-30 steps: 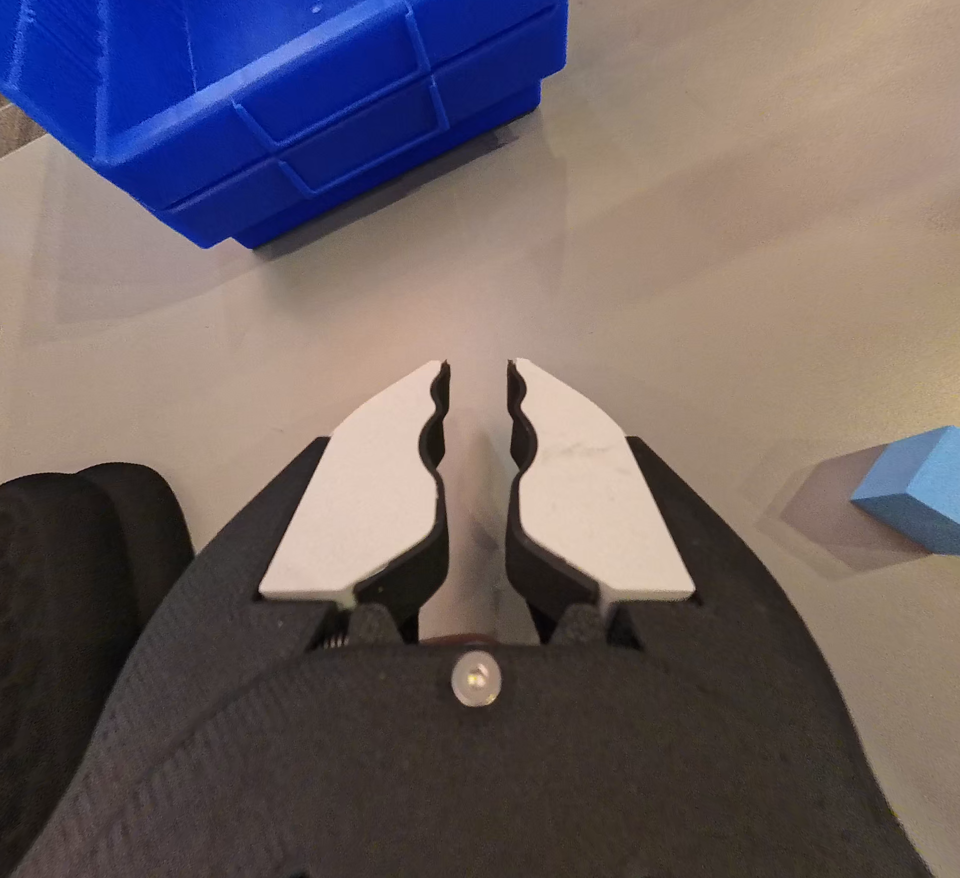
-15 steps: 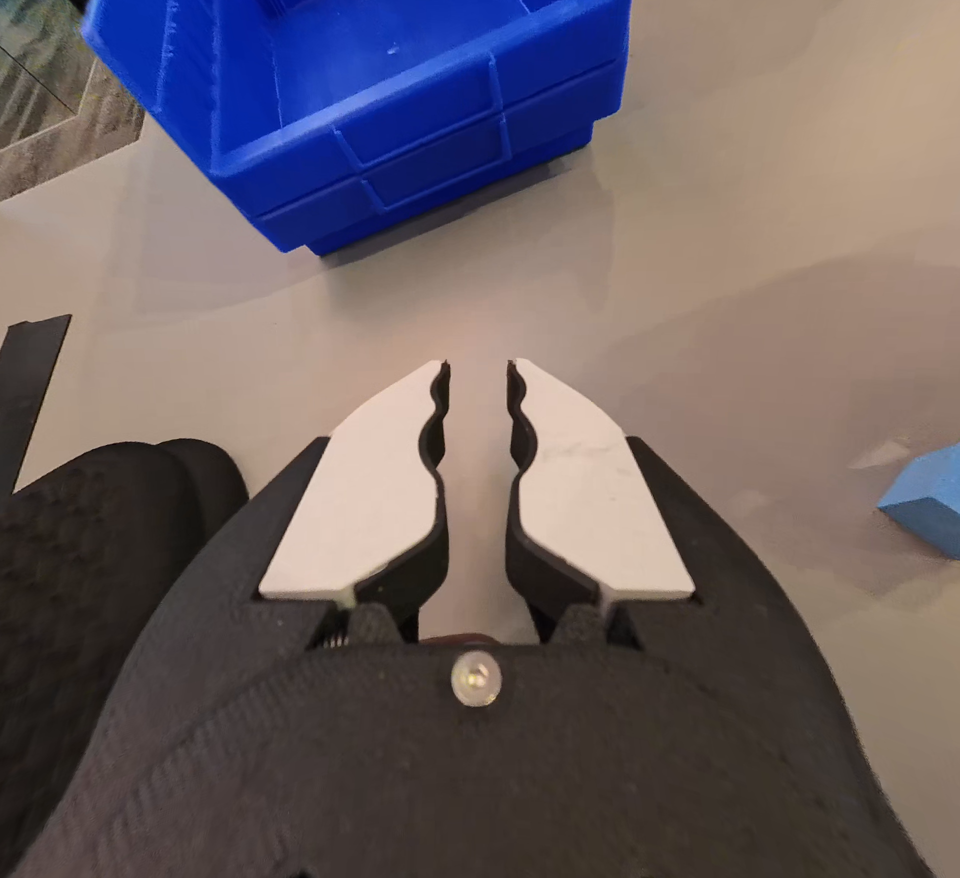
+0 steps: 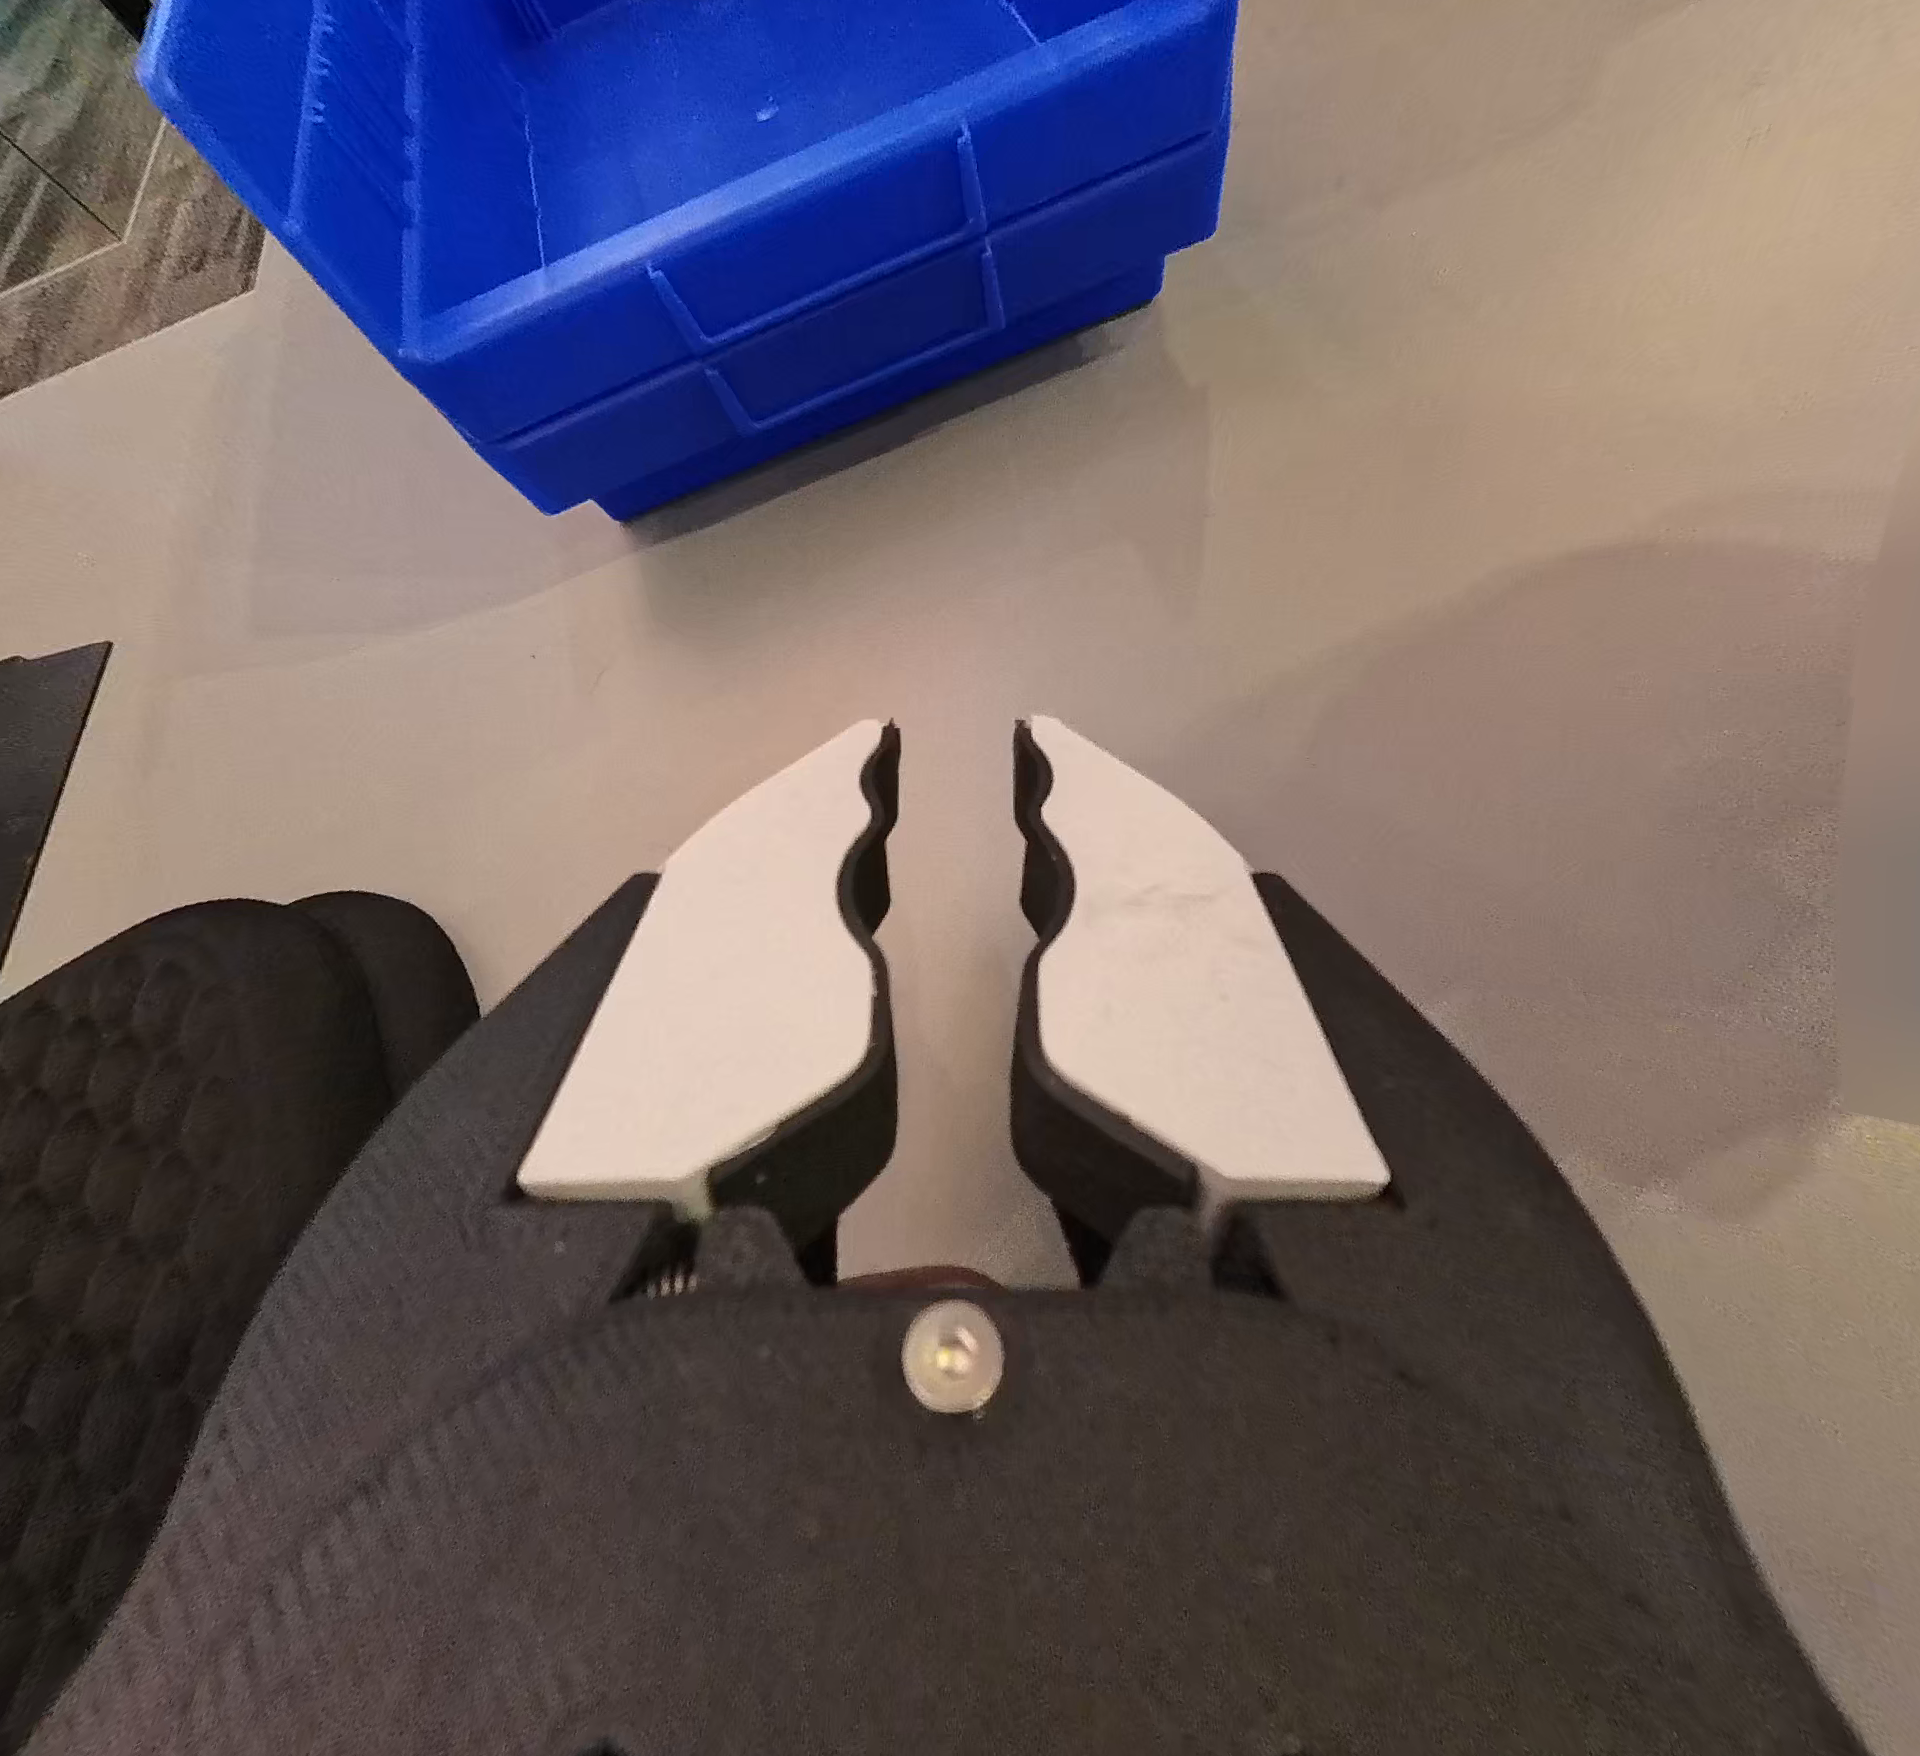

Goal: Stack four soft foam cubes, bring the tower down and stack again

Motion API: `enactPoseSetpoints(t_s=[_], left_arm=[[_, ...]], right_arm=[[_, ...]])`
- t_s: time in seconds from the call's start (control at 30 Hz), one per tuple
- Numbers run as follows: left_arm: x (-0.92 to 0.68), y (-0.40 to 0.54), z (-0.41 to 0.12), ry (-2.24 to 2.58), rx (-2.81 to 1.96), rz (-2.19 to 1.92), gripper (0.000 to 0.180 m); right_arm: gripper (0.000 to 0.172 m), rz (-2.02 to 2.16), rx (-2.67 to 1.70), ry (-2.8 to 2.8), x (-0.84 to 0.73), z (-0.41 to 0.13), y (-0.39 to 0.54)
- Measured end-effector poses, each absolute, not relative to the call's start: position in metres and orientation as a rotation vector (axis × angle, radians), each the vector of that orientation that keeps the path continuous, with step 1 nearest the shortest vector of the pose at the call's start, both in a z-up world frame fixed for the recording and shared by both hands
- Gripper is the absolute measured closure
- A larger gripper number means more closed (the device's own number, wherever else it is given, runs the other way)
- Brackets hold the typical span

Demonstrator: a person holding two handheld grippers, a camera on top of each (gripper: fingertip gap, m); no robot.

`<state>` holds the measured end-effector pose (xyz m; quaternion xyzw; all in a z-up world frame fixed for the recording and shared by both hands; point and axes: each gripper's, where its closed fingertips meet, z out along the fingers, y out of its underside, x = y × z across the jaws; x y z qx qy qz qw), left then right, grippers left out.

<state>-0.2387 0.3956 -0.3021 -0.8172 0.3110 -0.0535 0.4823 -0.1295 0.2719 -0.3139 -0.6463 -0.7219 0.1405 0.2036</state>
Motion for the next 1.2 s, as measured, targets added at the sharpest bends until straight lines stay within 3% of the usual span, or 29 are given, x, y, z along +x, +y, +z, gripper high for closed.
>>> enactPoseSetpoints(t_s=[0.03,0.33,1.2], left_arm=[[-0.238,0.395,-0.303,0.76,-1.995,-0.132,0.16],[-0.215,0.388,-0.32,0.841,-2.039,-0.168,0.158],[-0.212,0.385,-0.336,0.898,-2.086,-0.146,0.152]], right_arm=[[0.146,0.394,-1.811,-1.983,-0.117,-0.304,0.273],[0.146,0.248,-1.998,-1.671,0.057,-0.25,0.304],[0.146,0.238,-2.121,-1.7,0.109,-0.285,0.3]])
